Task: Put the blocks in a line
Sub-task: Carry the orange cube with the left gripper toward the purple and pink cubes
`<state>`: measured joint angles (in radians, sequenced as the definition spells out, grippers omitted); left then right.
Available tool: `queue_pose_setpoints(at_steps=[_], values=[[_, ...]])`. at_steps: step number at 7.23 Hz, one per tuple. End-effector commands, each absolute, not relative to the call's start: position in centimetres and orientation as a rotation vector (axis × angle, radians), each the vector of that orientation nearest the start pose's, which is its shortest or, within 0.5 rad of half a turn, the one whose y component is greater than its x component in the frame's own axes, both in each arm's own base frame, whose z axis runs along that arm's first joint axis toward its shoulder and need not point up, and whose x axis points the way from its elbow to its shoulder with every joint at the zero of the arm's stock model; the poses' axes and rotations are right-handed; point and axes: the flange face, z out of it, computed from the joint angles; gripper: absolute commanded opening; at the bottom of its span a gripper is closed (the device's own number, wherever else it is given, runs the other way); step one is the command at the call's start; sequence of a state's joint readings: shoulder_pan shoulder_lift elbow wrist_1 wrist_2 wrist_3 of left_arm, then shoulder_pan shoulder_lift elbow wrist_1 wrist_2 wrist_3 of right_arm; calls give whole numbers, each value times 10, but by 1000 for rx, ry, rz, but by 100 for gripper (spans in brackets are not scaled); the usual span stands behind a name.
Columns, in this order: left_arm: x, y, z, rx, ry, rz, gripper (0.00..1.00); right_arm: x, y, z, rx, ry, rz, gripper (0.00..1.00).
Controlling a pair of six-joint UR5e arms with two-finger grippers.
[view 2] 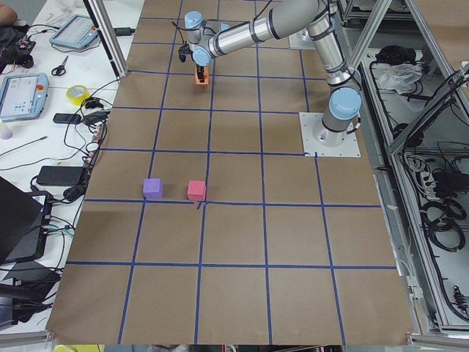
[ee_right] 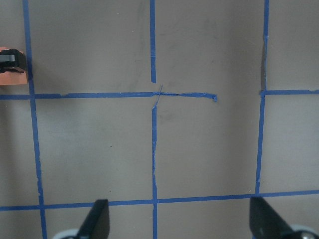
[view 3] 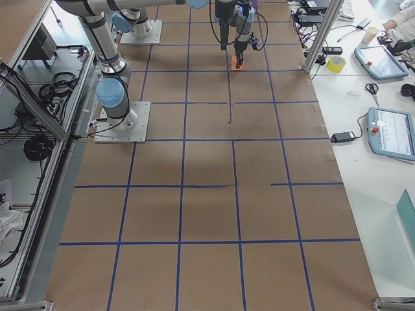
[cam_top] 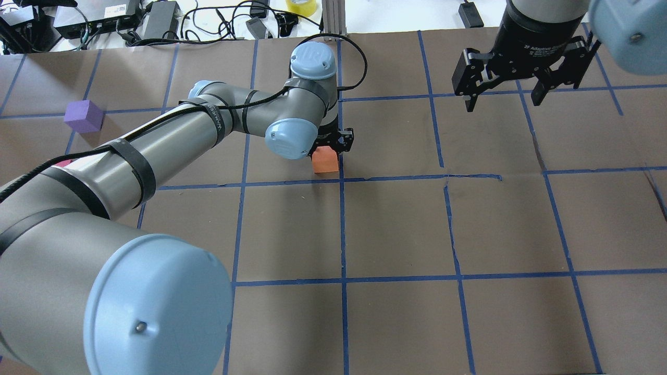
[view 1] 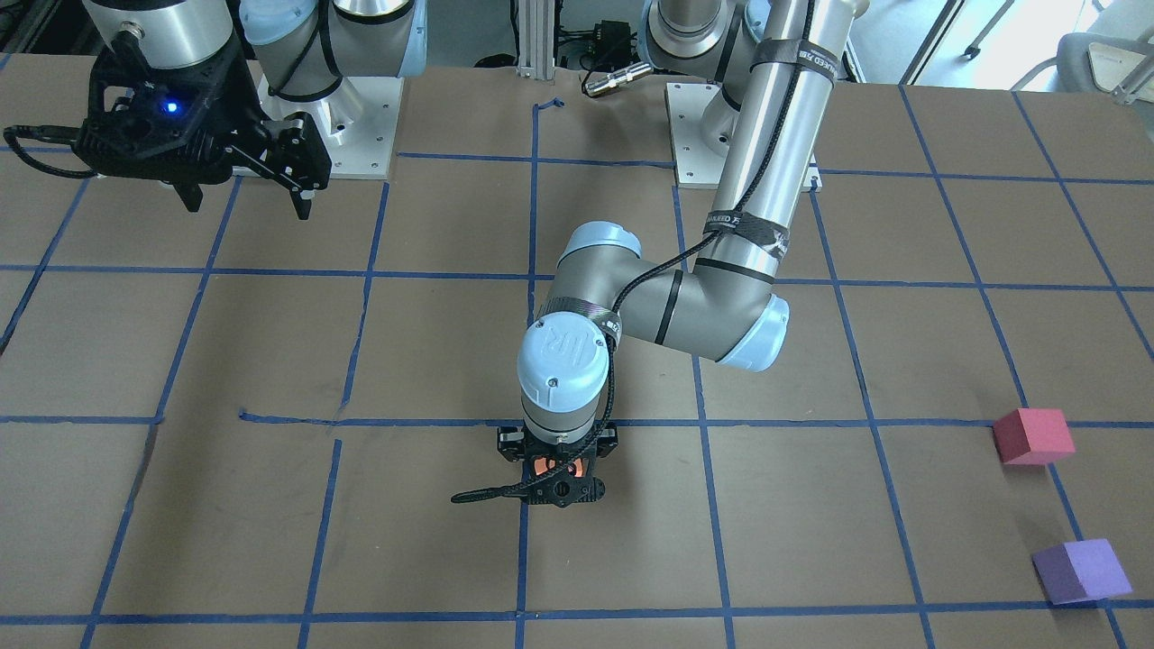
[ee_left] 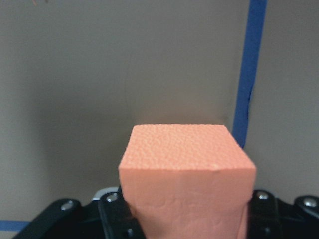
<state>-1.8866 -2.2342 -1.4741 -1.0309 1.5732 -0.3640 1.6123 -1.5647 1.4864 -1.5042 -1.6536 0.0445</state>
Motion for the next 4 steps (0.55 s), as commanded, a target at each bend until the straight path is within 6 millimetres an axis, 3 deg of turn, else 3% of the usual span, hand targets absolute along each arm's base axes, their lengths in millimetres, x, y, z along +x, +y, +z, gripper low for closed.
queue_pose_setpoints(at_steps=[1,2,3,4], values=[[-333,-619,216,-37,3126,-43,0,145,-489,520,1,3224,-23,100],[-306,-627,231,10,3013,-110,0,145,-489,520,-2,3224,-25,100],[-259,-642,250,-26,3008,-128,0,145,-488,521,1,3224,-25,100],[-224,-652,277,-107,3006,-180,0,145,-488,521,-2,3224,-25,100]])
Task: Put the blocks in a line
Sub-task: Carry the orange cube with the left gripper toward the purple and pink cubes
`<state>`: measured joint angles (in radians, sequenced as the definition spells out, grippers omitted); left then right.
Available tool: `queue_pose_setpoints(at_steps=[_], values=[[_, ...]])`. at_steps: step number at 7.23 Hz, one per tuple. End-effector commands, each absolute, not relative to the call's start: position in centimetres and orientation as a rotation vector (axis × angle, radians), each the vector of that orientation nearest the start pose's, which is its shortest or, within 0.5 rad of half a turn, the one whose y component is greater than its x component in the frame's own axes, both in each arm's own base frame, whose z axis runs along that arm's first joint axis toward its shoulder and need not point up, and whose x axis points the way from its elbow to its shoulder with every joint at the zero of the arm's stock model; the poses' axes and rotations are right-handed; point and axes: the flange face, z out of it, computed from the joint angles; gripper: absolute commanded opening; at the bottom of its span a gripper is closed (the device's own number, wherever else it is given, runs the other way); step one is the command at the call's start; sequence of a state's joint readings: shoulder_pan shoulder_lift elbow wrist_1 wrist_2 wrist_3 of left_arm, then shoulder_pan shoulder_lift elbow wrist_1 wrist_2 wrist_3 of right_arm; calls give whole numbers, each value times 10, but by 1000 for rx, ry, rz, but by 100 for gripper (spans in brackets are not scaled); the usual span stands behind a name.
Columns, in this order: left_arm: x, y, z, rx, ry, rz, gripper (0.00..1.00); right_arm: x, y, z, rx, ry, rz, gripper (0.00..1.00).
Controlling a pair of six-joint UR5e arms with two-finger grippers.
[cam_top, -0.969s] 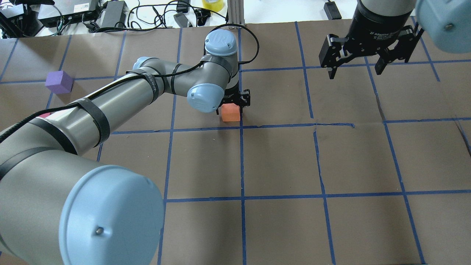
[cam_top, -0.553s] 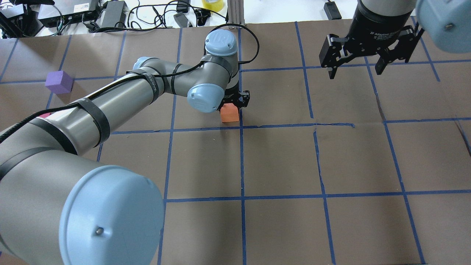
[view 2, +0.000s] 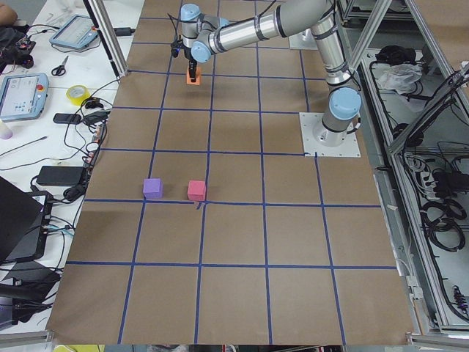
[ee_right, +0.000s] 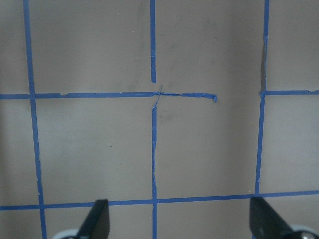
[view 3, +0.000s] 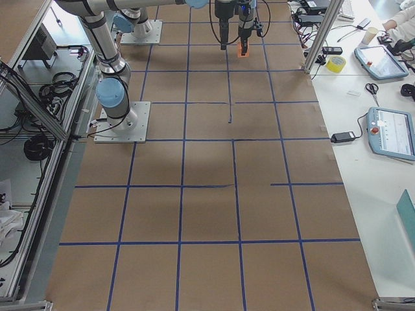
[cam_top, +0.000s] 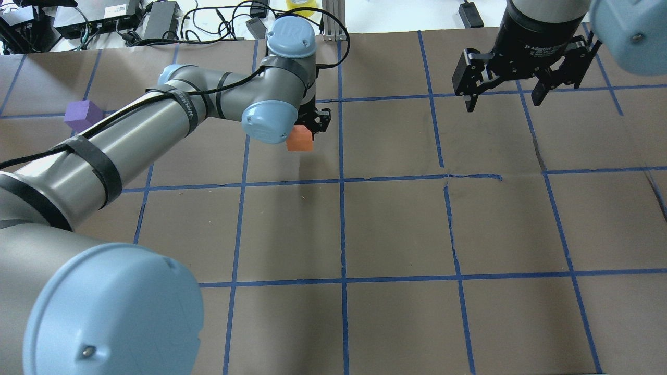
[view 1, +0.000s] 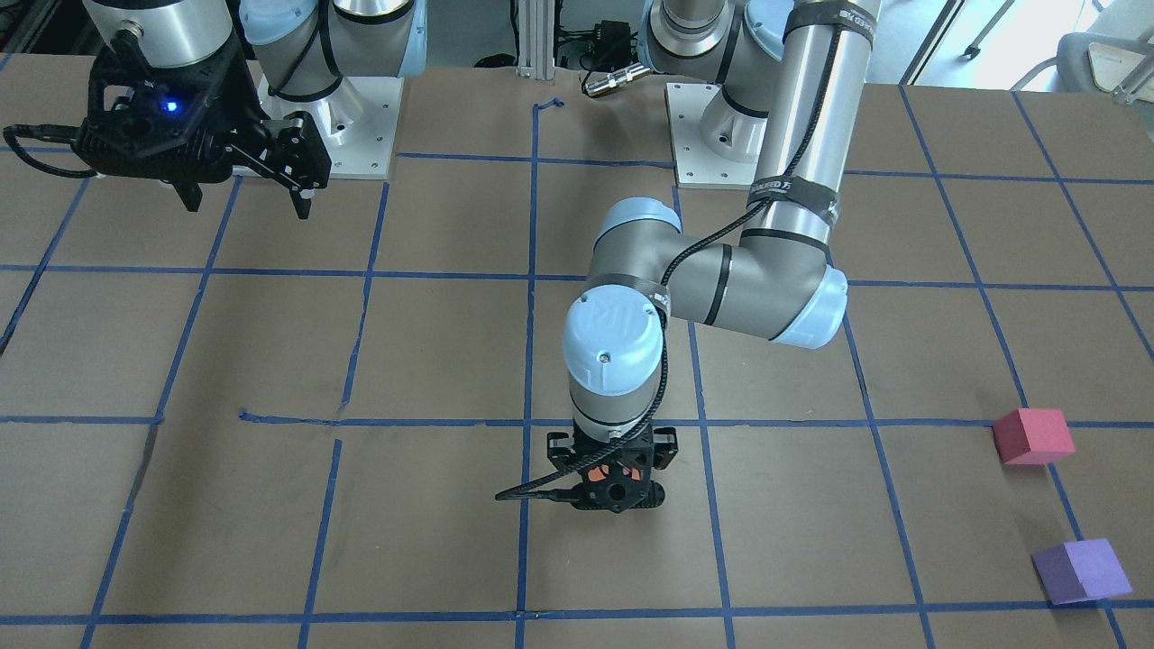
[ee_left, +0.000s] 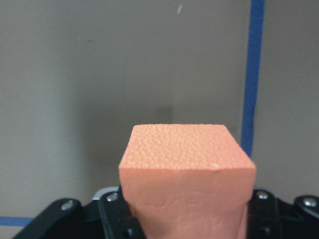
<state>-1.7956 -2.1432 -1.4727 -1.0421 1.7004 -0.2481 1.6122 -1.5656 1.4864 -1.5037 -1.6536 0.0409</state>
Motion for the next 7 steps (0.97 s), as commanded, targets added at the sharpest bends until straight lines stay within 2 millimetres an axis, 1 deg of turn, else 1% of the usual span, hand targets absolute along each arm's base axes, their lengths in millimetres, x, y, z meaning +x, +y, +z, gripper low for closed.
queue_pose_setpoints(at_steps=[1,2,3,4,5,6,7], values=[[-174,-663,294,-183,2998,-204,0,145,-488,521,-2,3224,-25,100],[-107,-668,300,-85,2985,-138,0,145,-488,521,-4,3224,-25,100],[-37,-663,304,-37,2980,-36,0,145,-488,521,-6,3224,-27,100],[21,-656,308,-30,2984,-16,0,145,-488,521,-7,3224,-25,100],[72,-658,306,160,2972,-4,0,145,-488,521,-7,3224,-25,100],[112,-667,305,180,2946,-85,0,145,-488,521,-6,3224,-27,100],[140,-673,290,216,2930,-117,0,145,-488,521,-9,3224,-27,100]])
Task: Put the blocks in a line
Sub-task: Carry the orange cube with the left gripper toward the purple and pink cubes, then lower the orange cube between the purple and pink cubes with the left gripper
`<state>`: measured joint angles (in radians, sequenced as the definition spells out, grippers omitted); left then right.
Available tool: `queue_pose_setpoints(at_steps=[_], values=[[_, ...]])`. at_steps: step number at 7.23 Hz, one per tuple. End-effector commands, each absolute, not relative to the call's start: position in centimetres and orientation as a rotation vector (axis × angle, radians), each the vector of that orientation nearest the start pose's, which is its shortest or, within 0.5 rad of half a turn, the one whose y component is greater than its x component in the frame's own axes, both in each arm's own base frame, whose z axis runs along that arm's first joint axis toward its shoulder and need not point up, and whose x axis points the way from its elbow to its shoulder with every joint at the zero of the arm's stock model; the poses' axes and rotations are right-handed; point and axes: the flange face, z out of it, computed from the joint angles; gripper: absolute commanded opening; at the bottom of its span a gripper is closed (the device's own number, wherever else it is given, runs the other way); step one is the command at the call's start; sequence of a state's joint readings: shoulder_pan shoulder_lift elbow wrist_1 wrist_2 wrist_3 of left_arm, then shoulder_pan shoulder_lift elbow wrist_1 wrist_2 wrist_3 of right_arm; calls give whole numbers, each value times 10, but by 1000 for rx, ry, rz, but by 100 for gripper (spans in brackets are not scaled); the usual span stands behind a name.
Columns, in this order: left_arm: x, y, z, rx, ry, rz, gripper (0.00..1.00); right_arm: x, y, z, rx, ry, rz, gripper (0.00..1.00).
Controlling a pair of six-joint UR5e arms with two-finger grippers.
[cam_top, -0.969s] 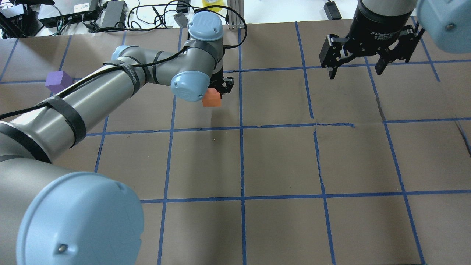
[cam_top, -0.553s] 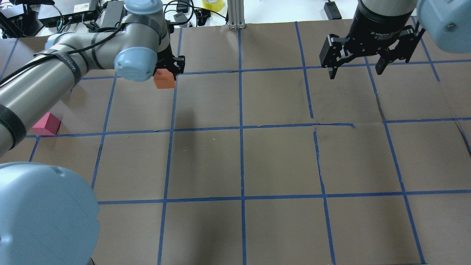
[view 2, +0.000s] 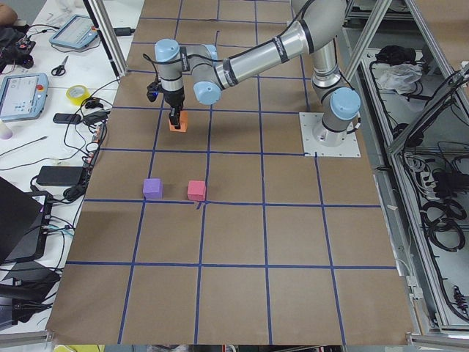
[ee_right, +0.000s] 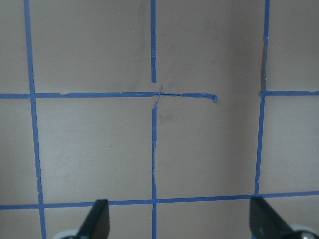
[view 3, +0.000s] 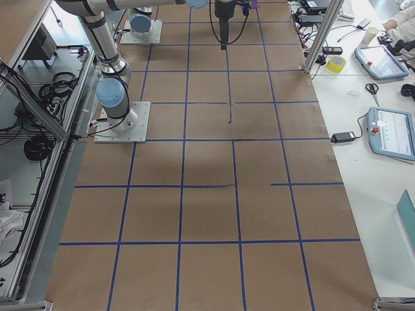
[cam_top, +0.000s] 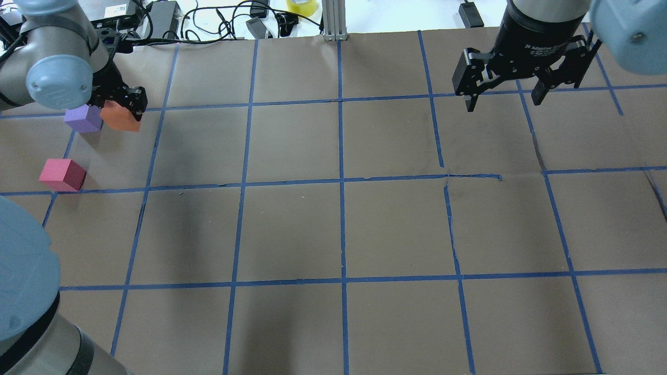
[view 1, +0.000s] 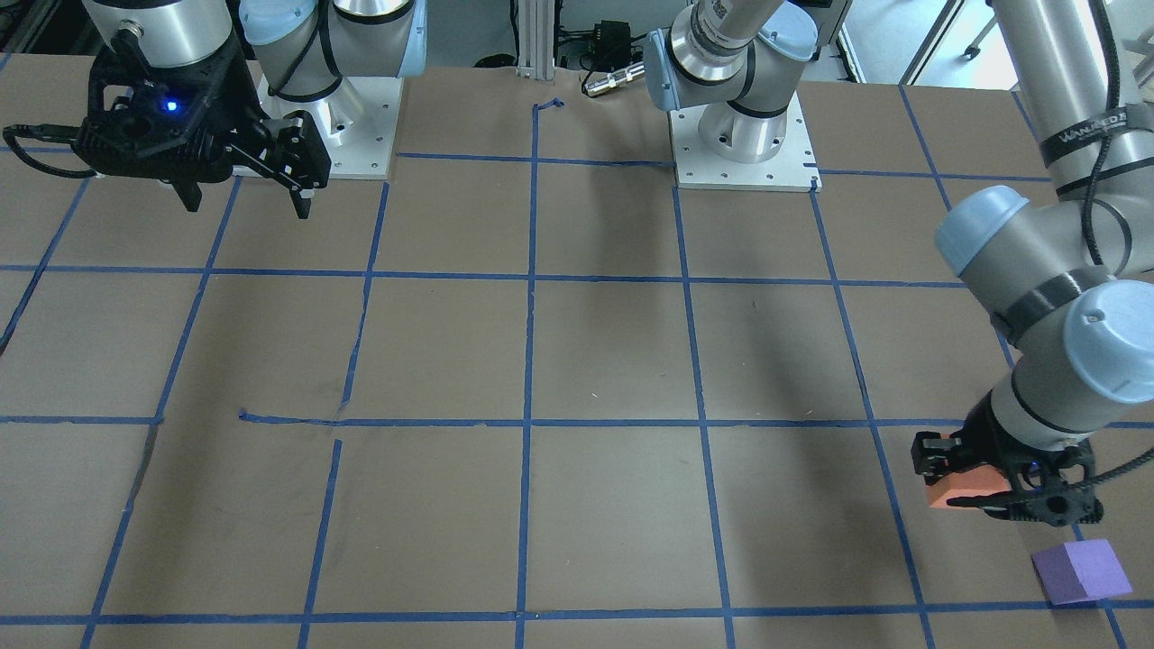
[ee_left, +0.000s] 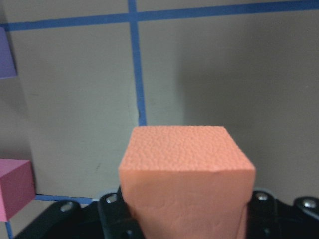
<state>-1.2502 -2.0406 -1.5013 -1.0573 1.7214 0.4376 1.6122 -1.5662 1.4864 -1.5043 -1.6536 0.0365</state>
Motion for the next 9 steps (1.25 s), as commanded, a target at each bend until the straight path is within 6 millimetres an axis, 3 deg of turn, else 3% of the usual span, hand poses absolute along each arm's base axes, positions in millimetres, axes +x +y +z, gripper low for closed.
queue_pose_setpoints(at_steps=[1,3,4,5,7,9], values=[[170,-676,274,173,2919,-149,0,145,-488,521,-9,3224,-25,100],[231,-680,257,121,2942,-178,0,145,-488,521,-7,3224,-27,100],[248,-677,249,111,2949,-164,0,145,-488,521,-6,3224,-27,100],[256,-677,242,199,2946,-150,0,145,-488,521,-9,3224,-25,100],[273,-670,227,193,3001,-163,0,145,-488,521,-9,3224,-25,100],[273,-671,216,191,3020,-153,0,145,-488,521,-9,3224,-25,100]])
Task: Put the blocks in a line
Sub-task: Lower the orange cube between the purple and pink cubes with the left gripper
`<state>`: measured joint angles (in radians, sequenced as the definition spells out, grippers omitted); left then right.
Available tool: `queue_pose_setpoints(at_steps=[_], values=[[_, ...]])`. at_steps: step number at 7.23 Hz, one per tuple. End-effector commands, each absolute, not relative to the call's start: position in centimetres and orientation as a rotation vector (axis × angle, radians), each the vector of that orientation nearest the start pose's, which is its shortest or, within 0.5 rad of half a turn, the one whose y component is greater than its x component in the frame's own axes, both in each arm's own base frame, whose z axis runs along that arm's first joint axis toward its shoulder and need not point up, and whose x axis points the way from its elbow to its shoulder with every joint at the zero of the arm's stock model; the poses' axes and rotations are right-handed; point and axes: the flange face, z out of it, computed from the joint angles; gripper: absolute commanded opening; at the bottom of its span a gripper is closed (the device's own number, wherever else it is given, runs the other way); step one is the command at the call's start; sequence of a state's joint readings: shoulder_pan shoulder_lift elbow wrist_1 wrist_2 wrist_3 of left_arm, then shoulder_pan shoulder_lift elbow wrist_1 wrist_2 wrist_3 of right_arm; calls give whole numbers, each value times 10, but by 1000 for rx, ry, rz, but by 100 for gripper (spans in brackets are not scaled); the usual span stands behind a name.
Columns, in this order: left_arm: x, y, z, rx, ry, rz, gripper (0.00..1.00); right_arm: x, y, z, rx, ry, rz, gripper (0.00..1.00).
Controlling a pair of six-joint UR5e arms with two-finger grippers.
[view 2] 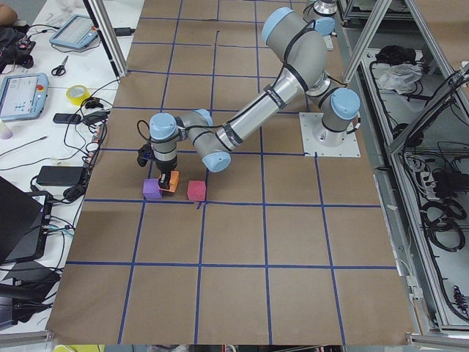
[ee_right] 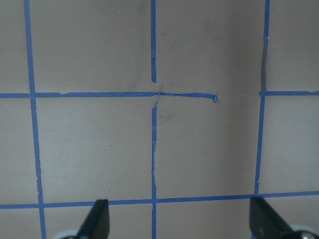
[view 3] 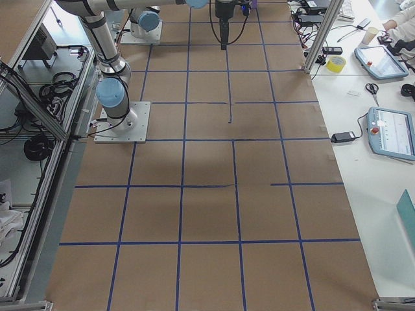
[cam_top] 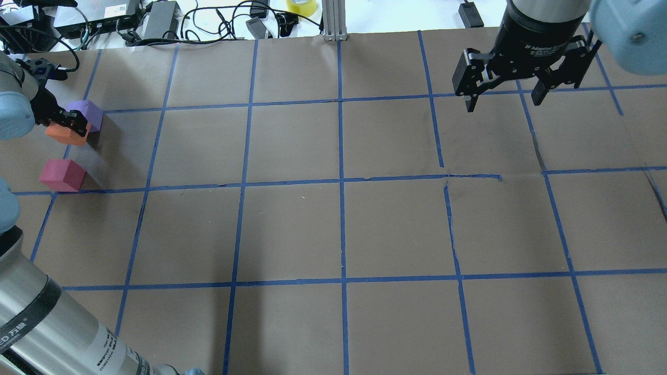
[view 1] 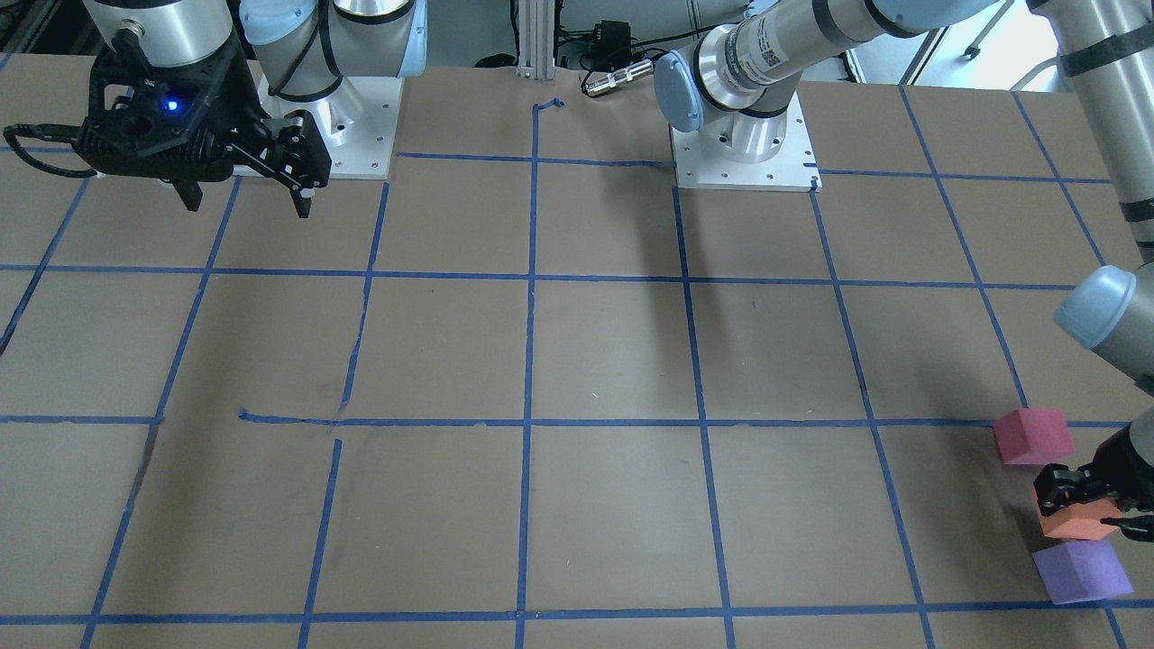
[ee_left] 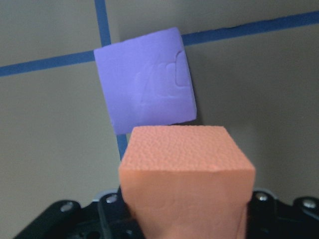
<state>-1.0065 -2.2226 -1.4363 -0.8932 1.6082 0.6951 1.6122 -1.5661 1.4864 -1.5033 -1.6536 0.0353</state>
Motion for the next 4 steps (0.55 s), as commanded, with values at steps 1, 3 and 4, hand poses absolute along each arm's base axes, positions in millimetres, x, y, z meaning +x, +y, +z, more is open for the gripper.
queue_pose_setpoints(at_steps=[1,3,4], values=[[274,-671,213,199,3022,-147,0,145,-488,521,-9,3224,-25,100],[275,-672,204,200,3030,-135,0,145,-488,521,-9,3224,-25,100],[281,-670,200,186,3034,-129,0,145,-488,521,-9,3224,-25,100]])
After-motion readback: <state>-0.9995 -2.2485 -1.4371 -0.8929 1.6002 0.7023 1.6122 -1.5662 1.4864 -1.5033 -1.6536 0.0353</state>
